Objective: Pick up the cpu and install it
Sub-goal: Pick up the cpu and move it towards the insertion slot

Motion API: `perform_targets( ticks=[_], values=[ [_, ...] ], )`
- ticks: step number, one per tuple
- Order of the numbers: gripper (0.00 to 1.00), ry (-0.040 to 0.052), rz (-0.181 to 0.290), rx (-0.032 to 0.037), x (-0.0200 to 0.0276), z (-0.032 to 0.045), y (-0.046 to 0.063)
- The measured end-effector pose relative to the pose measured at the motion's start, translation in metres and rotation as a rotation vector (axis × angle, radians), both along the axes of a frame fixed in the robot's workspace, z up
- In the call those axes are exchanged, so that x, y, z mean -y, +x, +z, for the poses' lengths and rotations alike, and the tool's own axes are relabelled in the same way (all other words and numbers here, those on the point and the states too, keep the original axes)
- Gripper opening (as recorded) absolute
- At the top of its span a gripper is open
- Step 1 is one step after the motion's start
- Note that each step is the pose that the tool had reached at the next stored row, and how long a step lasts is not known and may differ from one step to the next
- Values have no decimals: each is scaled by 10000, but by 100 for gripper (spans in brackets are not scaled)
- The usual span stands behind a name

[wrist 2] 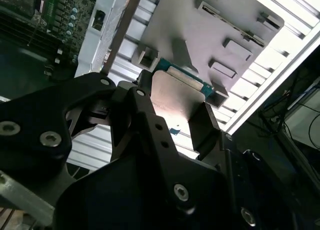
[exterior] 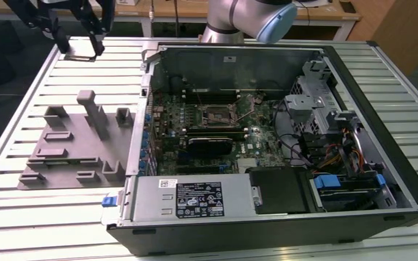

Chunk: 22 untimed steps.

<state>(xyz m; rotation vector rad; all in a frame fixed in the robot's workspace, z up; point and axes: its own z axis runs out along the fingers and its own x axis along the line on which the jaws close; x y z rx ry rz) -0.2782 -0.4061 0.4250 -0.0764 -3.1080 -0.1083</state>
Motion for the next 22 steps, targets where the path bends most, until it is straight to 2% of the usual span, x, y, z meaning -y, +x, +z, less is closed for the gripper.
perform_targets(
  ticks=[3, 5, 22],
  values=[
    [54, -7, 1, -125, 0, -18, 125],
    [54, -9, 0, -184, 0, -27, 208],
    [54, -18, 1, -606, 0, -90, 922]
  ],
)
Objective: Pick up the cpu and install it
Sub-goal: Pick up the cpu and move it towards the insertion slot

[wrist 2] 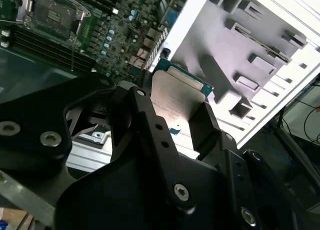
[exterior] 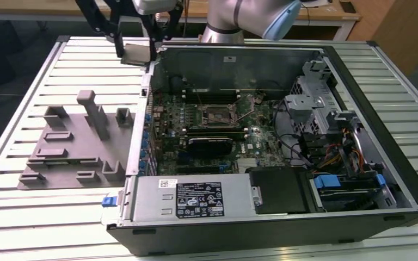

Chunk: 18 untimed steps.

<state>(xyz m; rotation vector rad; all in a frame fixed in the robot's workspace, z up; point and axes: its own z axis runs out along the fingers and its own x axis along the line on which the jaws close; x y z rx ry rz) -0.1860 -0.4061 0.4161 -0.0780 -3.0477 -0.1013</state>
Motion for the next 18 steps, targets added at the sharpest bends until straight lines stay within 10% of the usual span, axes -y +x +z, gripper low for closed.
perform_targets(
  ticks=[18],
  values=[
    [54, -7, 0, -391, 0, -50, 738]
  ],
)
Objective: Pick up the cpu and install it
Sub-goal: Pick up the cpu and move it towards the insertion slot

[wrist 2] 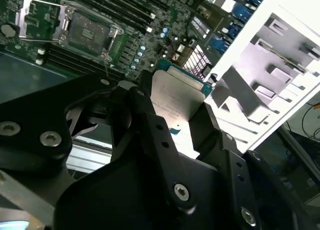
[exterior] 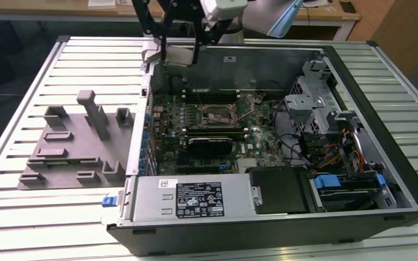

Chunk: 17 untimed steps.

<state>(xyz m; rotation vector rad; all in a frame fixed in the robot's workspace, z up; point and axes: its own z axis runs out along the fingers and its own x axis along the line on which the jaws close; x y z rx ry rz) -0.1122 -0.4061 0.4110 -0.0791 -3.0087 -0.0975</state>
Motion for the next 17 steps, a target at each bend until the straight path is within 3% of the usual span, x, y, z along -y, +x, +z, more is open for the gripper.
perform_targets(
  ticks=[5, 10, 14, 17],
  values=[
    [54, -2, -1, -105, 0, -16, 193],
    [54, -107, 30, -109, -8, -78, 226],
    [54, -157, 91, -42, -12, -130, 226],
    [54, -164, 110, 106, -12, -154, 226]
  ],
)
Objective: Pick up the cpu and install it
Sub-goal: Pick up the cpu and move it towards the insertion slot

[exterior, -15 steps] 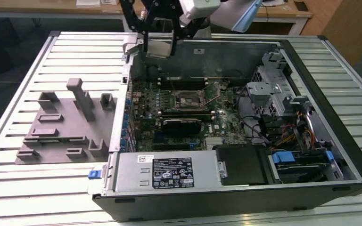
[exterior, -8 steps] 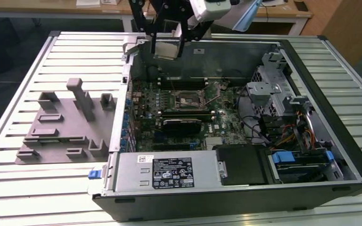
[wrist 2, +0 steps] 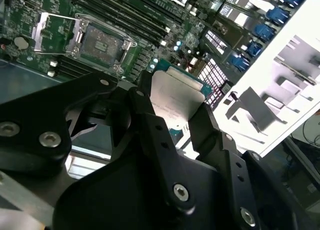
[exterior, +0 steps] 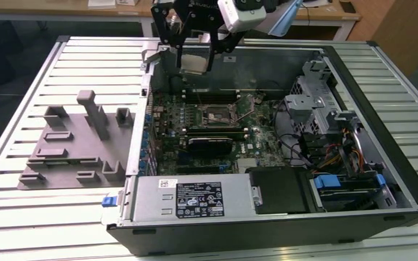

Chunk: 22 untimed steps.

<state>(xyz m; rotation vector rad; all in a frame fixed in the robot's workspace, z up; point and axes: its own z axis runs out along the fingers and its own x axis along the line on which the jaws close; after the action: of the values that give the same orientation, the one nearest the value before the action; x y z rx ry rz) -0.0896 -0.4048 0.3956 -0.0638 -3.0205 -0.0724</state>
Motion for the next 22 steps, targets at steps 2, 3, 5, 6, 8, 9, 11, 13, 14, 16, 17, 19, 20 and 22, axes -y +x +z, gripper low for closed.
perform_targets(
  ticks=[2, 3, 5, 6, 8, 9, 11, 13, 14, 16, 17, 19, 20, 22],
  values=[
    [54, 2, 0, 79, 0, -21, 0],
    [54, 0, 0, 141, 0, -27, 0],
    [54, 0, 0, 273, 0, -41, 0],
    [54, 1, 0, 340, 0, -48, 0],
    [54, -1, 0, 477, 0, -60, 0],
    [54, 0, 0, 550, 0, -66, 0],
    [54, 2, 0, 693, 0, -81, 0],
    [54, 3, 2, 721, 0, -113, 1],
    [54, 1, 2, 723, 0, -131, 1],
    [54, 1, 2, 730, 0, -166, 2],
    [54, 0, 1, 736, 0, -184, 3],
    [54, 2, 8, 762, 0, -215, 9],
    [54, 1, 11, 779, 0, -226, 13],
    [54, 2, 23, 825, 0, -250, 22]
  ],
)
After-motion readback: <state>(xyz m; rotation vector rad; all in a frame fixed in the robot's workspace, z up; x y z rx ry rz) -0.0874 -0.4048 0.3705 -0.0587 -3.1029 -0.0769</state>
